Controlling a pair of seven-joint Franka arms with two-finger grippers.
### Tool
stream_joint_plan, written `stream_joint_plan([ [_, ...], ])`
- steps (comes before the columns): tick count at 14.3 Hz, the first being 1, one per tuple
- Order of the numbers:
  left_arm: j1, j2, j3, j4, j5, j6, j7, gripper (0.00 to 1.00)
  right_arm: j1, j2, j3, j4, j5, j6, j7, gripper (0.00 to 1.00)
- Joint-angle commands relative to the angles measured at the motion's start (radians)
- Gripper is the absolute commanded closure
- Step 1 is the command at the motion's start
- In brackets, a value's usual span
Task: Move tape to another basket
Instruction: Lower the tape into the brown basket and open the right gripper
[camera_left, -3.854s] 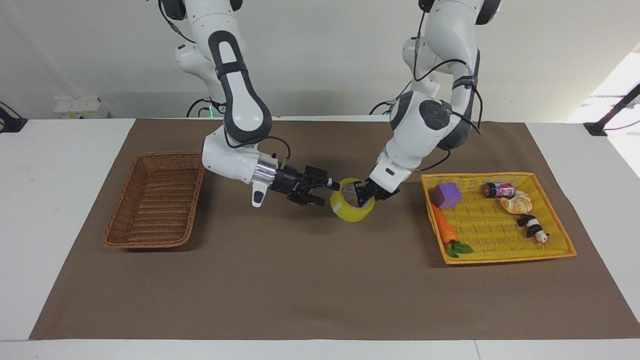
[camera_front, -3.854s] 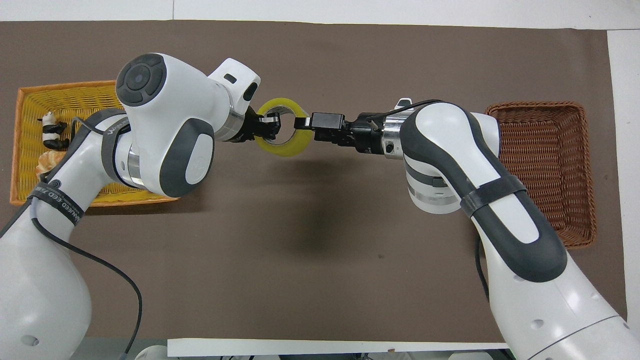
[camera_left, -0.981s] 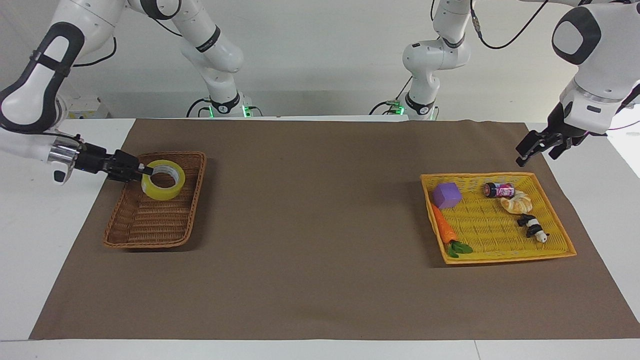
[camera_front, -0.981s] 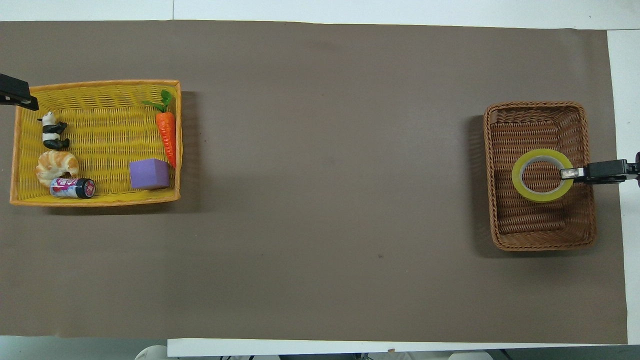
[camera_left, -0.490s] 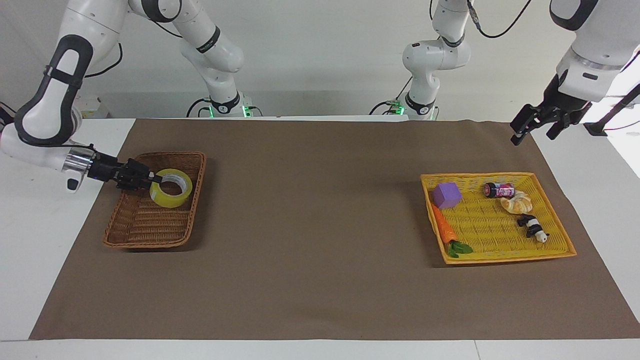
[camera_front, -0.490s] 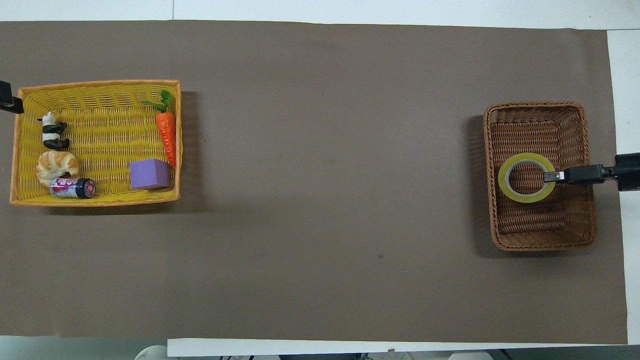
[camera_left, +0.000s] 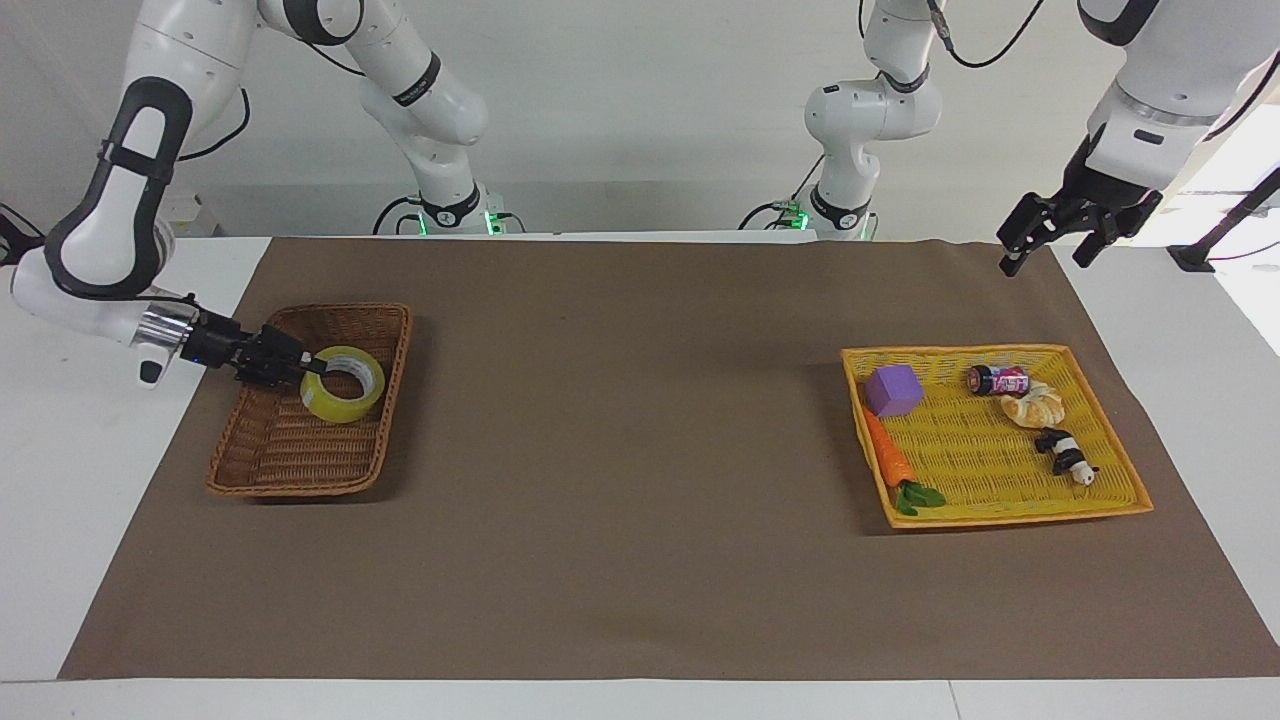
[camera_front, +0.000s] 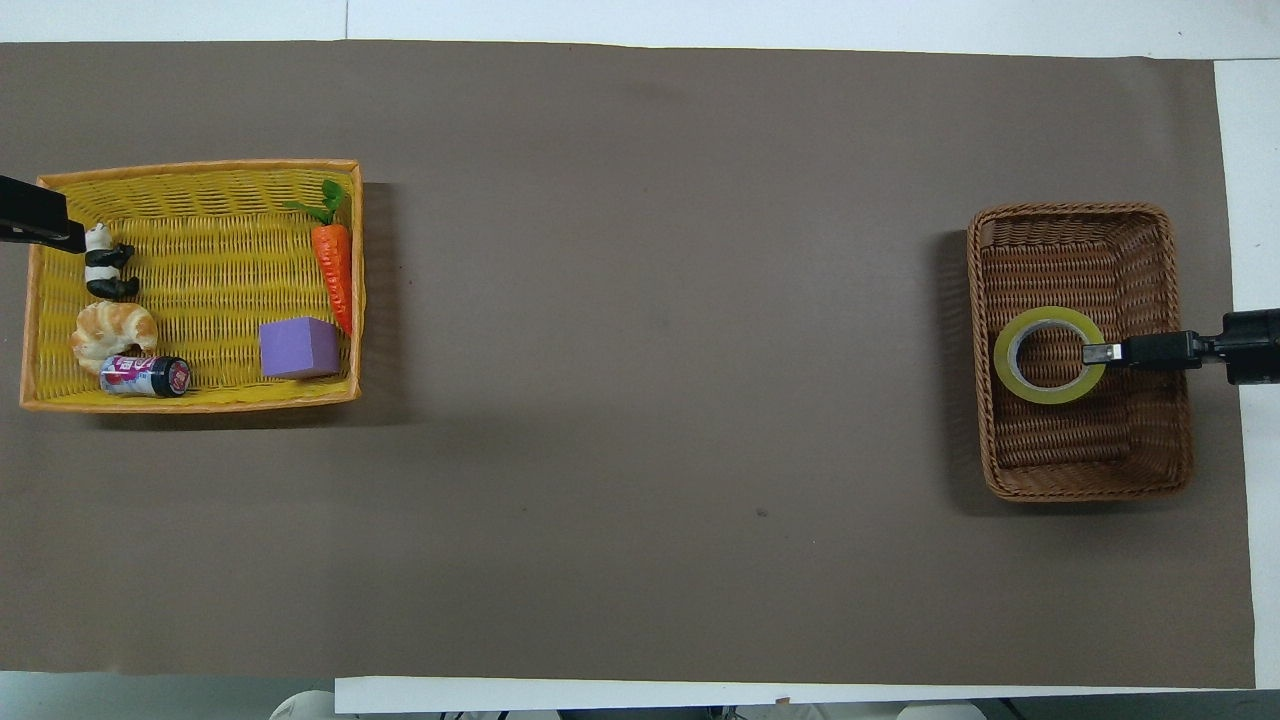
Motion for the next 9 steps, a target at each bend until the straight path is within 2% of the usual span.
stream_joint_plan([
  [1, -0.003, -0.038, 0.016, -0.041, 0.012, -0.008, 0.002, 0.0, 0.005, -0.025, 0.007, -0.017, -0.024, 0.019, -0.021, 0.2],
  [2, -0.004, -0.038, 0.016, -0.039, 0.012, -0.007, 0.002, 0.0, 0.005, -0.024, 0.007, -0.009, -0.031, 0.022, -0.029, 0.0],
  [7, -0.004, -0.039, 0.016, -0.038, 0.012, -0.007, 0.003, 0.0, 0.007, -0.025, 0.02, 0.063, -0.116, 0.022, -0.06, 0.0],
  [9, -0.004, -0.042, 0.016, -0.039, 0.012, -0.007, 0.003, 0.0, 0.057, -0.057, 0.02, 0.095, -0.185, 0.025, -0.057, 0.0],
])
